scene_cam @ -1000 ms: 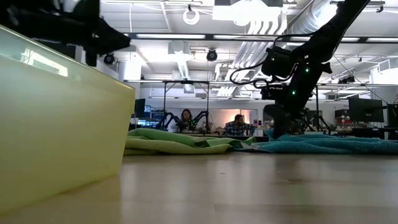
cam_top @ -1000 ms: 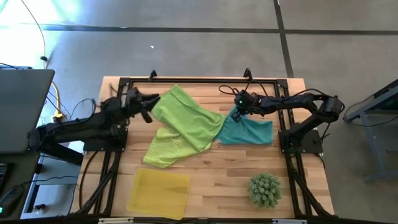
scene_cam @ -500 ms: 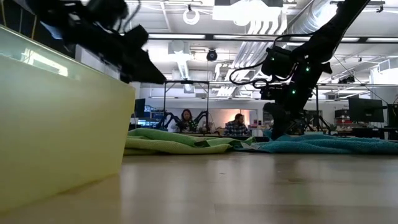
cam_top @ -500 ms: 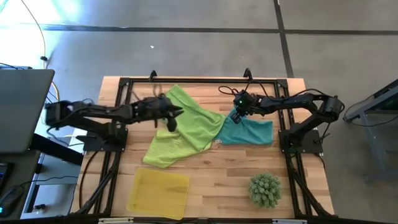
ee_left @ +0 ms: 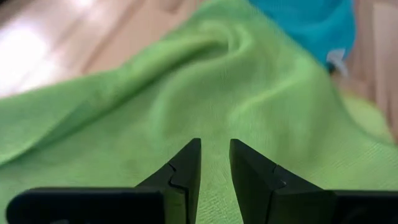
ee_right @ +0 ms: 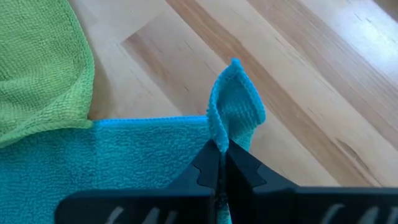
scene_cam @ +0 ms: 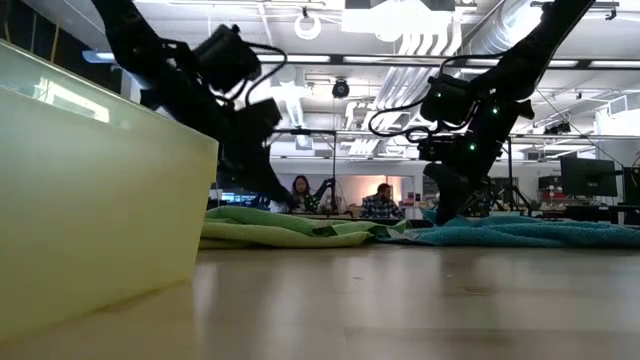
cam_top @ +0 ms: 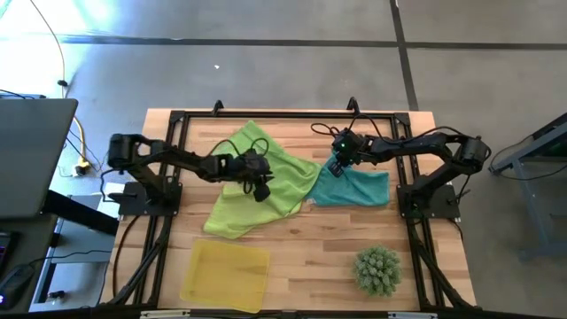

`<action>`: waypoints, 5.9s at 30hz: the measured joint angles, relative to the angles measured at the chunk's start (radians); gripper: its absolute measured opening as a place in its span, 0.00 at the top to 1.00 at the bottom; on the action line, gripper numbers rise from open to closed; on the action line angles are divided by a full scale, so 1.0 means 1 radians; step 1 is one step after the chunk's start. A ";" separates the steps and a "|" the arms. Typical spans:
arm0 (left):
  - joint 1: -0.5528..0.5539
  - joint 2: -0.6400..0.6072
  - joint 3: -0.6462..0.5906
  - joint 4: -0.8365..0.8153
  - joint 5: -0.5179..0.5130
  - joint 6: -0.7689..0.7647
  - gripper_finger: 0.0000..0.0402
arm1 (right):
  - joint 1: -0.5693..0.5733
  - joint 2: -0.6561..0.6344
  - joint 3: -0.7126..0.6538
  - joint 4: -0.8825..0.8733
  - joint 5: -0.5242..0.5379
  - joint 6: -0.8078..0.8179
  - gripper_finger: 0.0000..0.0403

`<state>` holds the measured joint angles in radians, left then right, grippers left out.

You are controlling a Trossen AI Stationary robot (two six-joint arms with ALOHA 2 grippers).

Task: Roll microfiber towels into tight, uniform cylinder then place into a basket
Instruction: Fold the blue microfiber towel

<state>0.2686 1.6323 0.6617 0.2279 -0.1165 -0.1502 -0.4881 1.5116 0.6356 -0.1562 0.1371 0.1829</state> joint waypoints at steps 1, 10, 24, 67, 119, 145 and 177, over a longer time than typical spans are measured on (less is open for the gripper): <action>-0.004 0.014 0.001 -0.003 0.000 0.010 0.82 | 0.000 0.000 0.000 0.000 0.000 0.000 1.00; -0.023 0.053 0.006 -0.160 -0.065 0.094 0.82 | 0.000 0.000 0.000 0.000 0.000 0.000 1.00; 0.046 0.033 0.006 -0.630 -0.519 0.074 0.82 | 0.000 0.000 0.000 -0.001 0.001 0.000 1.00; -0.057 0.036 0.477 -1.544 -0.537 -0.489 0.82 | 0.000 0.000 0.000 -0.004 0.001 -0.008 1.00; -0.037 0.036 0.450 -1.584 -0.341 -0.443 0.73 | 0.000 0.000 0.010 -0.068 -0.057 -0.008 1.00; -0.060 0.087 0.477 -0.429 -0.213 0.031 0.74 | 0.077 -0.006 0.541 -0.549 -0.325 -0.471 1.00; -0.060 0.188 0.477 0.185 -0.021 0.437 0.74 | 0.006 -0.251 0.561 -0.703 -0.722 -0.951 1.00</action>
<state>0.2083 1.8202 1.1389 0.4125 -0.1372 0.2873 -0.4821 1.2606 1.1969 -0.8597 -0.5844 -0.7677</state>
